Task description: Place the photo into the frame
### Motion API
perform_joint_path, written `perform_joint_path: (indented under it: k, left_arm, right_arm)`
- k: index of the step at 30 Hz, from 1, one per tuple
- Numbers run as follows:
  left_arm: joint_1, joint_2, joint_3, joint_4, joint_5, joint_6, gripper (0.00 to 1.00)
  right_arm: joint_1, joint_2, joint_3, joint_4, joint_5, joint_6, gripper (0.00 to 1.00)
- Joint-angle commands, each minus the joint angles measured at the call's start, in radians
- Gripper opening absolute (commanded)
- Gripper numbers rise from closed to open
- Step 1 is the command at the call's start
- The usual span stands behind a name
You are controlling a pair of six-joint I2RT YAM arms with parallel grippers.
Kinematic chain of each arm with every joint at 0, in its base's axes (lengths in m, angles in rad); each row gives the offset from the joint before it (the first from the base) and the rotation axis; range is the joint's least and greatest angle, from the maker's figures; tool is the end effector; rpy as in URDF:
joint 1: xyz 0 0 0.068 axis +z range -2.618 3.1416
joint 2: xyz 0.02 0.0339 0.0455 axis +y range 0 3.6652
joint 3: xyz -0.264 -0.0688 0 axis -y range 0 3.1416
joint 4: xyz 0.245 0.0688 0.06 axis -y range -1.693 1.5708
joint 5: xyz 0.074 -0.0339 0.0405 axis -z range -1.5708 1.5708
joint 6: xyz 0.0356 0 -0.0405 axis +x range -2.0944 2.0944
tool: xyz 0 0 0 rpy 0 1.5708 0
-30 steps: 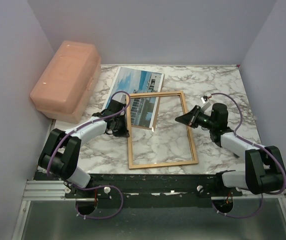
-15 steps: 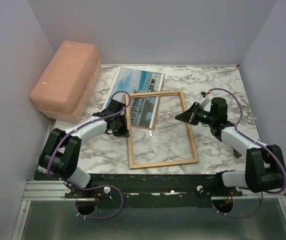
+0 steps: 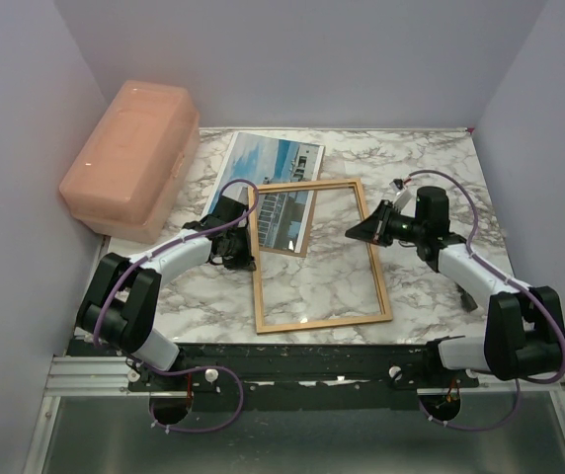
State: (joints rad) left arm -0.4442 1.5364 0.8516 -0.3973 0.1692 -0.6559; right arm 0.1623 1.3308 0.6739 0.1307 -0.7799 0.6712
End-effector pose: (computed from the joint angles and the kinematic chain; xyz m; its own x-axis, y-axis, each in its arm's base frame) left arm 0.2591 -0.1300 0.1725 -0.9337 -0.2214 -0.2814 -0.0940 0.9099 -0.4042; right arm 0.2661 0.0689 0.2180 -0.8328 0.3117 -0.4575 -0.2516 0.5230 0.8144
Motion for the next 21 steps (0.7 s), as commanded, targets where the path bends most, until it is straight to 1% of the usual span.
perform_joint_path:
  k: [1,7,12,19,21]
  left_arm:
    - [-0.011,0.082,-0.051,-0.058,-0.045,0.03,0.01]
    - [-0.013,0.085,-0.049,-0.06,-0.045,0.03,0.01]
    - [-0.013,0.087,-0.047,-0.061,-0.045,0.03,0.01]
    - [-0.016,0.088,-0.047,-0.063,-0.046,0.03,0.0]
    - [-0.016,0.089,-0.045,-0.064,-0.046,0.03,0.0]
  right_arm:
    - [0.023,-0.02,0.034,-0.194,-0.103,-0.018,0.01]
    - [0.023,-0.061,0.042,-0.239,-0.096,-0.022,0.01]
    - [0.023,-0.052,0.038,-0.232,-0.109,-0.025,0.01]
    - [0.023,-0.009,-0.022,-0.084,-0.106,0.016,0.01]
    - [0.023,0.001,-0.035,-0.066,-0.09,0.008,0.01]
